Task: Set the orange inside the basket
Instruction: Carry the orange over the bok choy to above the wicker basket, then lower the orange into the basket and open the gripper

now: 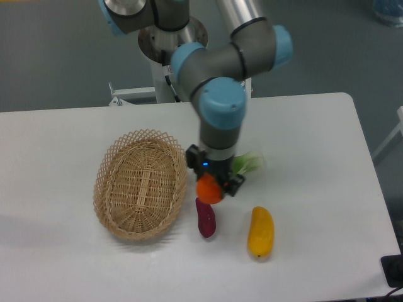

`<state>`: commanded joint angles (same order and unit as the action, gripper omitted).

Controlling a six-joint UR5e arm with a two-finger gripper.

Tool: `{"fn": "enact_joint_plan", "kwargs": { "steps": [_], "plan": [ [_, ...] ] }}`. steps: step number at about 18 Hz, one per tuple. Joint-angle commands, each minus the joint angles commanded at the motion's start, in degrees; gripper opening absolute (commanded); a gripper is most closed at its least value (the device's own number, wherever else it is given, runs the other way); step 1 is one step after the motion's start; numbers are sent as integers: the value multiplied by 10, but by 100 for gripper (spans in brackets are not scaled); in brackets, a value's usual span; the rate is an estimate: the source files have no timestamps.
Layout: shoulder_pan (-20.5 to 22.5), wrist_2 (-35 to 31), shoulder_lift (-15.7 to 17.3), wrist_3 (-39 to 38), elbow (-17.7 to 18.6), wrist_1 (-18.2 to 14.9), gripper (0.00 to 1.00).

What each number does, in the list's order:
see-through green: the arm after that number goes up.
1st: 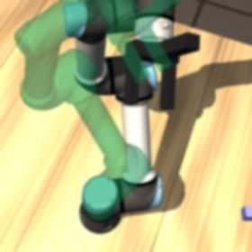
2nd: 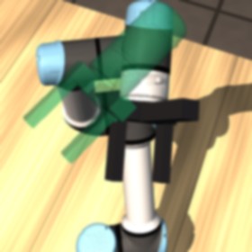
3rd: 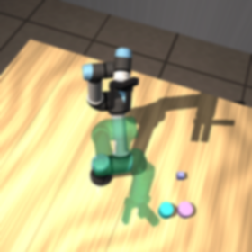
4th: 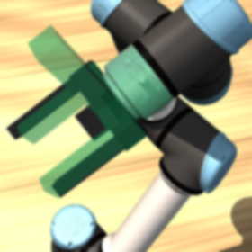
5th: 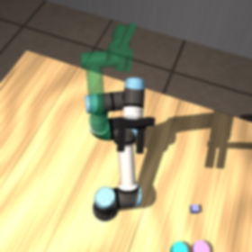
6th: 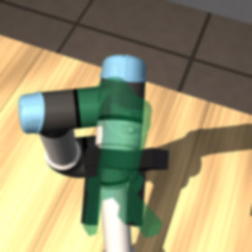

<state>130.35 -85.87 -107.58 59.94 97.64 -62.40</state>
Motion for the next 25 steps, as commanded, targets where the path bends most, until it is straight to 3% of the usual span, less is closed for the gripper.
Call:
{"fn": "enact_joint_plan", "kwargs": {
  "steps": [6, 10, 12, 13, 15, 16, 22, 25],
  "plan": [
    [-66, 3, -18, -25, 18, -1, 46],
    [-84, 3, -25, -33, 32, 0, 48],
    [-90, 3, -27, -33, 36, -1, 54],
    [-92, 3, -28, -33, 46, 0, 62],
    [-93, 3, -28, -33, 50, 4, 81],
    [-93, 1, -28, -32, 49, 4, 99],
    [-85, 1, -21, -33, 47, 16, 100],
    [-50, 1, -7, -31, 41, 17, 100]
  ]
}}
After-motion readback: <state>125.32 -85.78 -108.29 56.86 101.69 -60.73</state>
